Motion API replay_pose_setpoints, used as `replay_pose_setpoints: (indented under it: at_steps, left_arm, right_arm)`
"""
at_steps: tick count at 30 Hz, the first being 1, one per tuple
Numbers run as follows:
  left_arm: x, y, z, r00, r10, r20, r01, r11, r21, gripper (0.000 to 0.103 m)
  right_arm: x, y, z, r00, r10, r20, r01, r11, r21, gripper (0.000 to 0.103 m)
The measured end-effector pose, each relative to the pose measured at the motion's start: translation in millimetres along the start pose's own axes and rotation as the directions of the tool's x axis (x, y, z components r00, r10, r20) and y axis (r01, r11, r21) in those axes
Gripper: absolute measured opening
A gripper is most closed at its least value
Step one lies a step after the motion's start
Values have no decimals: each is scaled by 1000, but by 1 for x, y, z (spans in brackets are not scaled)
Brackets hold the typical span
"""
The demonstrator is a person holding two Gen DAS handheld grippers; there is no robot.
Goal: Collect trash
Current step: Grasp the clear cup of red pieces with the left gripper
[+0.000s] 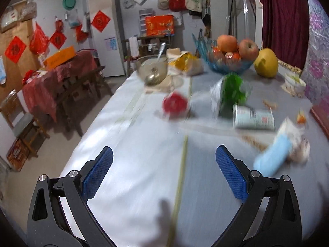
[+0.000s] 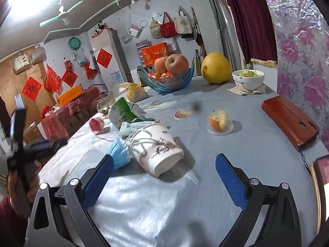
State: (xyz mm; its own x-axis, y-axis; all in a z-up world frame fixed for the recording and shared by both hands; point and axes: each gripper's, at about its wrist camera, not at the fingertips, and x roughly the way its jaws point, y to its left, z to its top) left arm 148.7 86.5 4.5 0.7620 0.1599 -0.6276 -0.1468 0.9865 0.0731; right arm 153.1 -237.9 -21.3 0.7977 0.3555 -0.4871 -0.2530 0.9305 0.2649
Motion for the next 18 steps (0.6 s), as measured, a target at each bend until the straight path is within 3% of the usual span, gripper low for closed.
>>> replay_pose_setpoints:
  at_steps: [5, 11, 18]
  left_arm:
    - [51, -23, 42, 1000, 20, -1, -20, 1000, 25, 96]
    - [109, -26, 66, 999, 43, -24, -43, 999, 8, 96]
    - [149, 20, 63, 987, -109, -116, 84, 976, -200, 96]
  right_arm:
    - [6, 4, 2, 1000, 5, -15, -5, 1000, -10, 98]
    - [23, 13, -3, 994, 15, -110, -21, 999, -50, 97]
    - [24, 21, -4, 995, -35, -92, 28, 996, -84, 98]
